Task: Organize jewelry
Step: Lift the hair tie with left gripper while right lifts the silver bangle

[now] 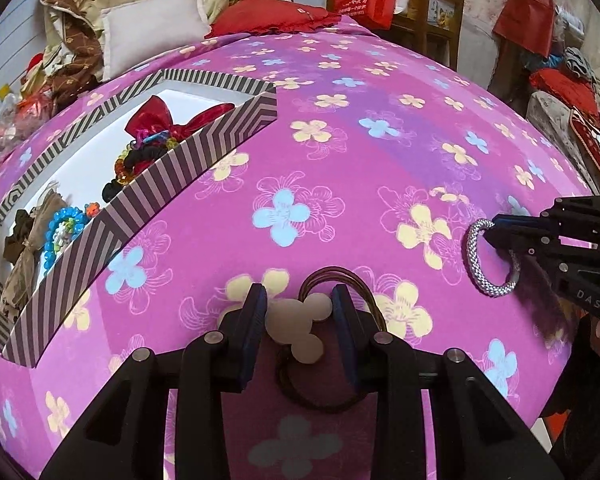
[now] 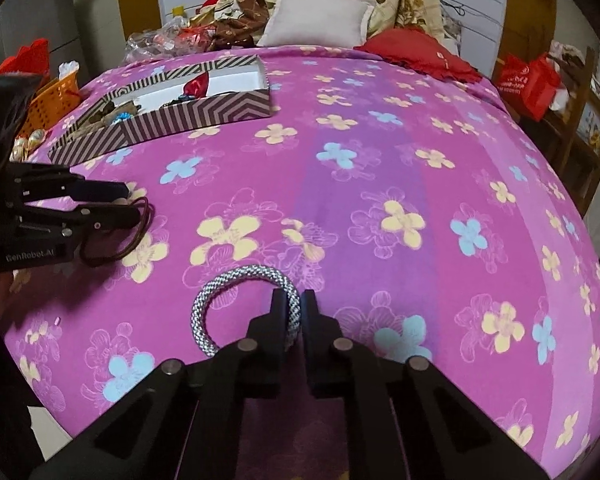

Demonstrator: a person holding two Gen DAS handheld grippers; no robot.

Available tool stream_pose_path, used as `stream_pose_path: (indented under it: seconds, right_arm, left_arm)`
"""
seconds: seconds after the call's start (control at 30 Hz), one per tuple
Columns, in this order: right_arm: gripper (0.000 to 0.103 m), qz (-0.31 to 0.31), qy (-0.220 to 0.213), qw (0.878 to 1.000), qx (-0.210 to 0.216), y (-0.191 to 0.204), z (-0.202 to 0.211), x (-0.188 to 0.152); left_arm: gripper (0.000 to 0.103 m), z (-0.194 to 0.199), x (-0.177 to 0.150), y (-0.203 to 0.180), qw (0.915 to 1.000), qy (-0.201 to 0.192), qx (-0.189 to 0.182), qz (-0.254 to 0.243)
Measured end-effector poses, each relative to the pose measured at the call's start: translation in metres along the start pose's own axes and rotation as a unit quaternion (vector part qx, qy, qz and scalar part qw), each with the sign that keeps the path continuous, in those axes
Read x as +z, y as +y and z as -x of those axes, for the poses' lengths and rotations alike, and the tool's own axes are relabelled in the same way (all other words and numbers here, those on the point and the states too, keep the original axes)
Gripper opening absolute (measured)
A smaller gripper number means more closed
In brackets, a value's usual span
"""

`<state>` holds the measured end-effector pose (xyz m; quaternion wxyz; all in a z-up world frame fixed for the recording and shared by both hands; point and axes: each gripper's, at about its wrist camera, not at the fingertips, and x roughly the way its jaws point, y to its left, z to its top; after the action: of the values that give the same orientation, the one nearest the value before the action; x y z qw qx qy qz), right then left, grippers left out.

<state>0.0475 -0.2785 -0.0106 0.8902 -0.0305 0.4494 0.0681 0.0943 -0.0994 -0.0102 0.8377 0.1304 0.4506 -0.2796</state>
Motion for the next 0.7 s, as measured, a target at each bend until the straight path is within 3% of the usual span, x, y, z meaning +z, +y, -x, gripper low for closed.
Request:
stream_pose_path:
  seconds: [0.33, 0.7]
  right_arm:
    - [0.007, -0.024, -0.045, 0.999, 0.002, 0.002, 0.013, 0.015]
    - [0.007, -0.039, -0.058, 0.998, -0.003, 0.007, 0.015, 0.025]
  left_arm:
    - [0.029, 0.003, 0.001, 0.007, 0.9997, -0.002, -0.012, 0.019]
    - [0.029, 0.039, 0.009, 0.019, 0.9966, -0.061, -0.036, 0.043]
